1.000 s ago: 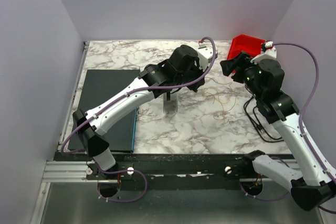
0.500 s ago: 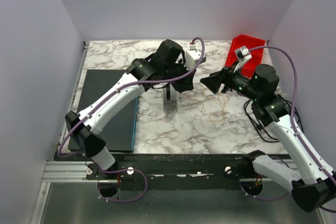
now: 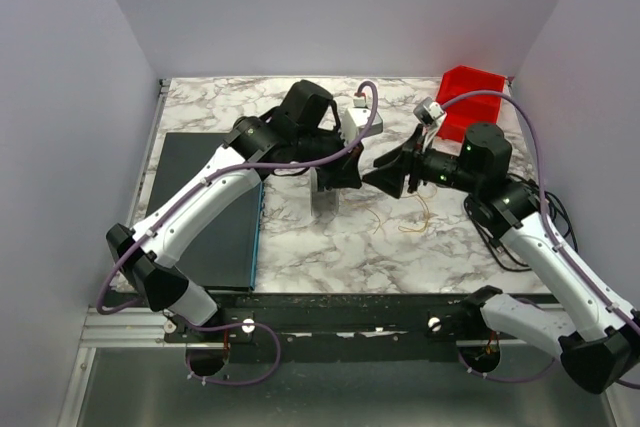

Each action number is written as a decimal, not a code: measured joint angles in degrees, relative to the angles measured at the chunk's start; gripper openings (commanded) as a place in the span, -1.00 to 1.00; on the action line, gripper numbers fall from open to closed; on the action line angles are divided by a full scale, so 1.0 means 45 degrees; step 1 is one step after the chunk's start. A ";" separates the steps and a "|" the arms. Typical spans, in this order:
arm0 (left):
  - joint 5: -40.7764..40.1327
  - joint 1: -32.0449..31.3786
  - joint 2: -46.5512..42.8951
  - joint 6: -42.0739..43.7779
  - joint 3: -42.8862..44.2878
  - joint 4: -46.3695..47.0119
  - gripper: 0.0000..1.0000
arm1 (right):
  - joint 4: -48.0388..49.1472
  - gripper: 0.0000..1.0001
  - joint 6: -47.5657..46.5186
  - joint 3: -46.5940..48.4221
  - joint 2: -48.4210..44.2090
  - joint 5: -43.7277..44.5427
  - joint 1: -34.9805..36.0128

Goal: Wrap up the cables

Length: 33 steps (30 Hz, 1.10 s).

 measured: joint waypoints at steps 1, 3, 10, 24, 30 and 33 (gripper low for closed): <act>0.0068 0.0019 -0.0073 0.0034 -0.0068 -0.0010 -1.00 | -0.0058 0.24 -0.0049 0.0005 0.0029 -0.0039 0.0107; 0.0112 0.0019 -0.0199 0.0063 -0.0175 -0.0005 -1.00 | -0.0151 0.19 -0.0165 0.0034 0.0107 -0.0170 0.0311; 0.0117 0.0189 -0.0597 0.0151 -0.0355 -0.0010 -1.00 | -0.0801 -0.16 -0.0588 0.0078 0.0442 -0.0155 0.1030; -0.0661 0.0262 -0.1093 -0.0695 -0.1661 0.1035 -0.29 | -0.1477 -0.99 -0.0272 0.0821 0.1015 0.1549 0.1486; -0.2021 0.0267 -0.1443 -0.2259 -0.3143 0.2463 0.05 | -0.1715 -0.99 0.0617 0.1525 0.2001 0.2861 0.1860; -0.2827 0.0267 -0.1821 -0.2953 -0.3750 0.3099 0.17 | -0.2098 -0.99 0.1001 0.2035 0.2540 0.3541 0.2181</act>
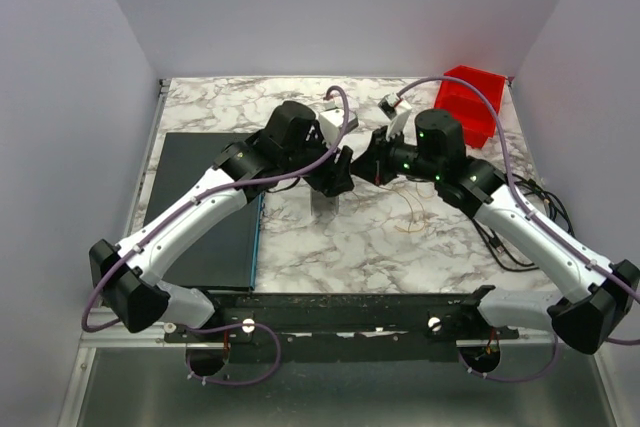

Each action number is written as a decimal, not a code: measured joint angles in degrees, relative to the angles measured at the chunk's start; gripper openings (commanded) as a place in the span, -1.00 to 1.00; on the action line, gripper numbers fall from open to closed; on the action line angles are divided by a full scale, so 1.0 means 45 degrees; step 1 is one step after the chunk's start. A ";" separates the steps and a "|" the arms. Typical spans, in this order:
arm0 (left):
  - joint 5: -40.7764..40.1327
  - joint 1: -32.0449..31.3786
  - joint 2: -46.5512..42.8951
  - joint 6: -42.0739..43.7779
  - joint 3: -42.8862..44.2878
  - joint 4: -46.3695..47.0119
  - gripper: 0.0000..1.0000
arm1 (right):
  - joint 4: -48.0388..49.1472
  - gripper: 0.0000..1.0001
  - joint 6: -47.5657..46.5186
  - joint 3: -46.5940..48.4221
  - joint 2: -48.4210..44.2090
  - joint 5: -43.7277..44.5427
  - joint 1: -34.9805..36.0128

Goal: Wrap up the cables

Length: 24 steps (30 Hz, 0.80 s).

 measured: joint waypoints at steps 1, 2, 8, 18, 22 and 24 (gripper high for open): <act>-0.0160 0.0000 -0.0141 -0.0165 -0.0155 0.0160 0.22 | -0.0087 -0.99 0.0097 0.0170 0.0189 0.0199 0.0078; -0.0379 0.0000 -0.0384 -0.0374 -0.0374 0.0345 0.24 | -0.0155 -0.98 0.0209 0.0330 0.0384 0.0384 0.0151; -0.1379 0.0000 -0.1739 -0.1146 -0.1166 0.1132 0.31 | -0.0398 -0.99 0.1093 0.0860 0.1219 0.1384 0.0335; -0.3177 0.0000 -0.3094 -0.1938 -0.2215 0.1287 0.35 | -0.0432 -0.99 0.2506 0.1287 0.2157 0.2108 0.0413; -0.4085 0.0000 -0.3735 -0.2346 -0.2793 0.1287 0.35 | -0.0369 -0.99 0.3075 0.1307 0.2463 0.2132 0.0418; -0.4493 0.0000 -0.4051 -0.2521 -0.3007 0.1302 0.39 | -0.0321 -0.99 0.3337 0.1307 0.2540 0.2132 0.0418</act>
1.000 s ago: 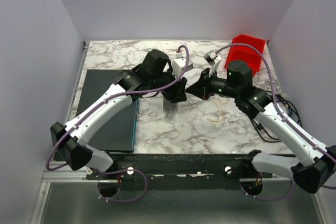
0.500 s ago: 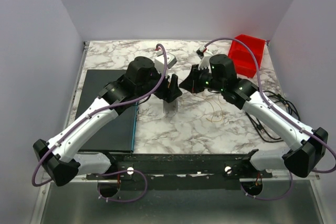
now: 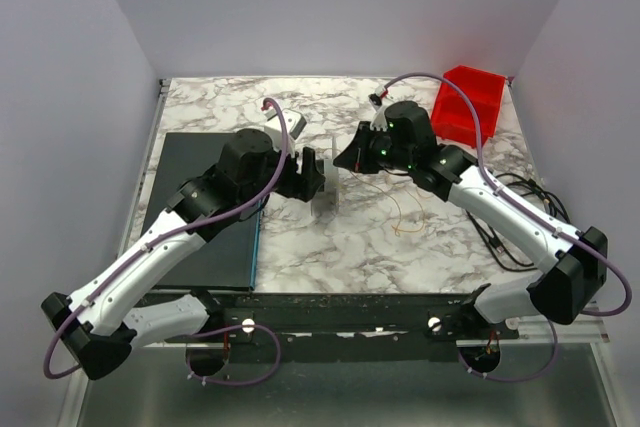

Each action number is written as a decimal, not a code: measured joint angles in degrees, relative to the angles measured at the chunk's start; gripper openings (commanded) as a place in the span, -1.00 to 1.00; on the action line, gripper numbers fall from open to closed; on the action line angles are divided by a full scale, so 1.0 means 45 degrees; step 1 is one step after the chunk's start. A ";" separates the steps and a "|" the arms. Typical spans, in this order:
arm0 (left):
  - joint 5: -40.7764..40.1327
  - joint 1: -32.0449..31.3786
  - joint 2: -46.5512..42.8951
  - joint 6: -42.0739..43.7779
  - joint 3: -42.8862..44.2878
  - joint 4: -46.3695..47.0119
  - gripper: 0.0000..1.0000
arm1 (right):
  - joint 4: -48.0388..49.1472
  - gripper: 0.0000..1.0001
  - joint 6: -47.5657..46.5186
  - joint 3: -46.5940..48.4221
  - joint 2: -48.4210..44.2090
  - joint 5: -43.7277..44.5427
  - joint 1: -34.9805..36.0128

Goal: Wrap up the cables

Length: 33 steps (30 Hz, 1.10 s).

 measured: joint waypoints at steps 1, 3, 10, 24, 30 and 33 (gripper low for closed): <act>-0.0170 0.0000 -0.0155 -0.0078 -0.0112 0.0019 0.39 | 0.0029 -0.99 0.0092 0.0000 0.0015 0.0000 0.0000; -0.0432 0.0000 -0.0452 -0.0219 -0.0364 0.0121 0.40 | 0.0151 -0.99 0.0379 0.0000 0.0024 0.0010 0.0000; -0.1413 0.0000 -0.0986 -0.0724 -0.1341 0.0602 0.40 | 0.0899 -0.99 0.1350 -0.0005 0.0078 0.0097 0.0000; -0.1744 0.0000 -0.1209 -0.1817 -0.4031 0.2871 0.49 | 0.2773 -0.99 0.3016 -0.0636 0.0991 0.0136 0.0000; -0.1773 -0.0029 -0.0631 -0.2113 -0.4571 0.3852 0.52 | 0.3215 -0.99 0.3303 -0.0787 0.1239 0.0136 0.0000; -0.1928 -0.0087 -0.0267 -0.2229 -0.4716 0.4153 0.52 | 0.3439 -0.99 0.3444 -0.0874 0.1307 0.0121 0.0000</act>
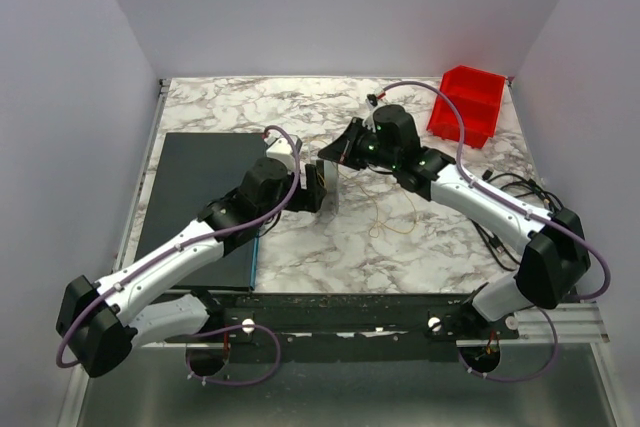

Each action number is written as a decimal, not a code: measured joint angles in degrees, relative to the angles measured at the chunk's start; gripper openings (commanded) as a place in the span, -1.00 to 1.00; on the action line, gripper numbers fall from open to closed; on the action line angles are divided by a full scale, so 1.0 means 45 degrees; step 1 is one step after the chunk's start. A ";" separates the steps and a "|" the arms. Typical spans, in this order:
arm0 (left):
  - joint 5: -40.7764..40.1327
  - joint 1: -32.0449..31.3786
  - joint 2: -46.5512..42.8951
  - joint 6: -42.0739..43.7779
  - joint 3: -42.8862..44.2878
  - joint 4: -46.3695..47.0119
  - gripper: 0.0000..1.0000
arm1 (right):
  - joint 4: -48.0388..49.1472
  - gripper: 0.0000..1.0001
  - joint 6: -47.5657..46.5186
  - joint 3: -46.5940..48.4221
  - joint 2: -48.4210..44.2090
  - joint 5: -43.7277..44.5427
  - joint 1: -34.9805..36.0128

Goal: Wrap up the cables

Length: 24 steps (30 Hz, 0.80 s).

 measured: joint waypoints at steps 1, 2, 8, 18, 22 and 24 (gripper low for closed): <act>-0.0112 -0.0039 0.0151 -0.0039 -0.0015 0.0107 0.51 | 0.0049 -0.99 0.0049 -0.0019 0.0024 -0.0005 0.0005; -0.0209 -0.0083 0.0267 -0.0078 -0.0019 0.0175 0.51 | 0.0097 -0.99 0.0097 -0.0034 0.0058 -0.0010 0.0005; -0.0981 -0.0345 0.1015 -0.0287 -0.0019 0.0865 0.51 | 0.0253 -0.99 0.0228 -0.0058 0.0185 -0.0053 0.0019; -0.2667 -0.0874 0.2108 -0.0758 -0.0019 0.1151 0.48 | 0.0257 -0.99 0.0228 -0.0068 0.0199 -0.0117 0.0034; -0.3167 -0.0981 0.2283 -0.0908 0.0039 0.1205 0.45 | 0.0282 -0.99 0.0228 -0.0097 0.0199 -0.0151 0.0039; -0.3322 -0.1093 0.2540 -0.0933 0.0185 0.1214 0.44 | 0.0311 -0.99 0.0228 -0.0141 0.0199 -0.0155 0.0039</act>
